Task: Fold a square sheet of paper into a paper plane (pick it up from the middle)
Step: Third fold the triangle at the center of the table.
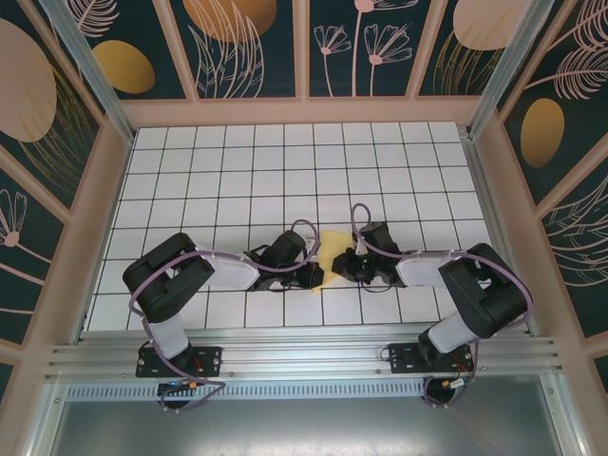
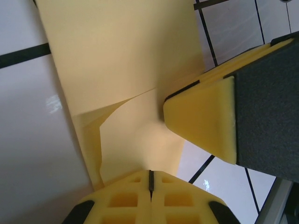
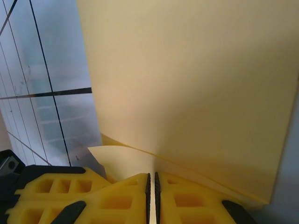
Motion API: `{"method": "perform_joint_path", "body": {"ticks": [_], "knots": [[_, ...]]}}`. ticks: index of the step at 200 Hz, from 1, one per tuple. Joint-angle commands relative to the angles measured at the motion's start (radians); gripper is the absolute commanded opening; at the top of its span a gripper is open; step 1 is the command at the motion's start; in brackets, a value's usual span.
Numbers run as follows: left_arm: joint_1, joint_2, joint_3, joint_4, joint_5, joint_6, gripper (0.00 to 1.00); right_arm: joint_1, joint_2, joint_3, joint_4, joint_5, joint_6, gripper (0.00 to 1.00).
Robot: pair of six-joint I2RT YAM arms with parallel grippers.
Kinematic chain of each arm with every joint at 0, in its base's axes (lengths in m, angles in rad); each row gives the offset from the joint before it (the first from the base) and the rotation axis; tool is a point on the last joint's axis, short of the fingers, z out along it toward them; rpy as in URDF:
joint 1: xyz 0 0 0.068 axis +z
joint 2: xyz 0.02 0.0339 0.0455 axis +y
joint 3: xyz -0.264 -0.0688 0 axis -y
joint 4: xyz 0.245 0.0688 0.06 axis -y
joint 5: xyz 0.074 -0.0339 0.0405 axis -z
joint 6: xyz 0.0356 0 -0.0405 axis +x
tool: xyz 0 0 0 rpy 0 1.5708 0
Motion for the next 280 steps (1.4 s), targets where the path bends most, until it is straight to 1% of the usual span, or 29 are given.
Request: {"method": "perform_joint_path", "body": {"ticks": [1,39,47,55,58,66,86,107,119,148,172,196,239,280], "knots": [[0.003,0.011,-0.009,-0.149,-0.046,0.035,0.00,0.003,0.081,0.030,-0.028,0.071,-0.030,0.13],[0.003,-0.047,0.015,-0.189,-0.067,0.042,0.00,0.006,0.107,-0.003,-0.025,0.079,-0.024,0.13],[0.003,-0.065,0.021,-0.199,-0.074,0.039,0.04,0.008,0.104,-0.008,-0.022,0.079,-0.022,0.13],[0.004,-0.069,0.031,-0.209,-0.080,0.038,0.05,0.008,0.102,-0.010,-0.021,0.080,-0.021,0.13],[0.003,-0.097,0.033,-0.211,-0.080,0.037,0.05,0.009,0.101,-0.010,-0.021,0.080,-0.020,0.13],[0.003,-0.115,0.041,-0.219,-0.080,0.037,0.08,0.009,0.102,-0.009,-0.022,0.079,-0.020,0.13],[0.002,-0.157,0.046,-0.201,-0.049,0.024,0.10,0.011,0.104,-0.004,-0.025,0.079,-0.019,0.12],[-0.002,-0.172,0.038,-0.162,0.019,-0.003,0.09,0.011,0.108,0.001,-0.027,0.082,-0.018,0.12],[-0.012,-0.170,0.039,-0.160,0.024,-0.009,0.08,0.011,0.107,0.000,-0.026,0.082,-0.016,0.12],[-0.034,-0.133,0.067,-0.165,0.020,0.003,0.09,0.011,0.110,0.000,-0.026,0.083,-0.014,0.12],[-0.056,-0.081,0.127,-0.217,0.005,0.051,0.09,0.011,0.112,0.001,-0.031,0.084,-0.017,0.12],[-0.067,-0.013,0.178,-0.272,0.010,0.097,0.09,0.011,0.119,0.004,-0.032,0.082,-0.019,0.12],[-0.068,0.038,0.213,-0.323,0.044,0.146,0.09,0.009,0.124,0.007,-0.031,0.080,-0.017,0.12],[-0.067,0.078,0.240,-0.364,-0.016,0.167,0.09,0.010,0.126,0.010,-0.038,0.080,-0.023,0.12]]}}
